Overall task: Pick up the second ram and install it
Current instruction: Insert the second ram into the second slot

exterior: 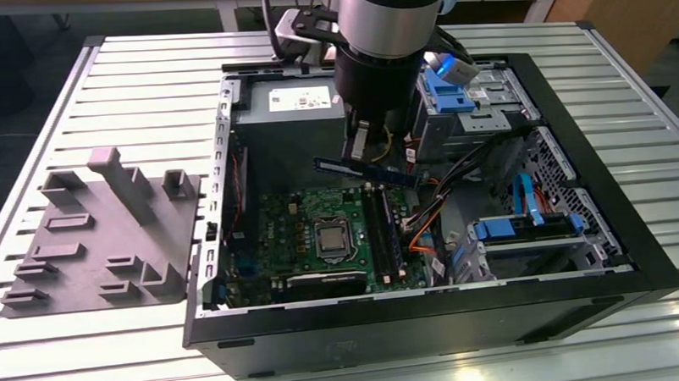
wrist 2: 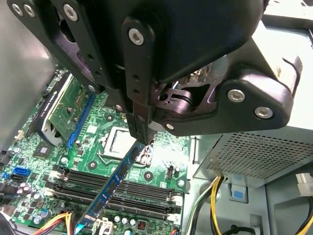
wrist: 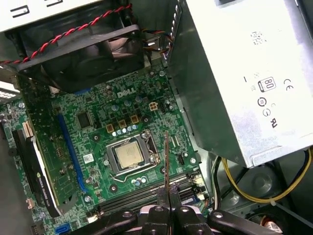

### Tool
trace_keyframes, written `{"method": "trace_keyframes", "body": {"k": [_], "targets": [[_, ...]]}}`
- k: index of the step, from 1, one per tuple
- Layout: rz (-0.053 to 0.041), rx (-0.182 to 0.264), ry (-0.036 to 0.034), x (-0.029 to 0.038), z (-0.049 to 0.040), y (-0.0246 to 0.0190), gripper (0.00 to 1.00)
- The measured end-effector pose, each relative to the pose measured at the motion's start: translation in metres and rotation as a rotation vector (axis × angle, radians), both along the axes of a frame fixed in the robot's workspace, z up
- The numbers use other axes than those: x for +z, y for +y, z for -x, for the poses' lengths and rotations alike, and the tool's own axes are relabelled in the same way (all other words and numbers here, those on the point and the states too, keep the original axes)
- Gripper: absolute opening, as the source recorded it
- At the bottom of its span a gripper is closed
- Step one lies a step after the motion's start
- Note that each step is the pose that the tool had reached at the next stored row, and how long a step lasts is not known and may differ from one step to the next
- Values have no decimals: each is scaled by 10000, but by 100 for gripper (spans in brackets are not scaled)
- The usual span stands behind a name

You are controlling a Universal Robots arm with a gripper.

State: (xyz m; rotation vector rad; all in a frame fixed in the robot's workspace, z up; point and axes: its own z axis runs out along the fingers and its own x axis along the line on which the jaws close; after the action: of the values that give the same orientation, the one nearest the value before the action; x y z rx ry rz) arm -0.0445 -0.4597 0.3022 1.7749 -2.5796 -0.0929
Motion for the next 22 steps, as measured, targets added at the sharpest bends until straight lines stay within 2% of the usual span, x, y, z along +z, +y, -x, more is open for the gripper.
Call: {"method": "trace_keyframes", "body": {"k": [22], "targets": [[0,-1131,0,0,-1,0,12]]}}
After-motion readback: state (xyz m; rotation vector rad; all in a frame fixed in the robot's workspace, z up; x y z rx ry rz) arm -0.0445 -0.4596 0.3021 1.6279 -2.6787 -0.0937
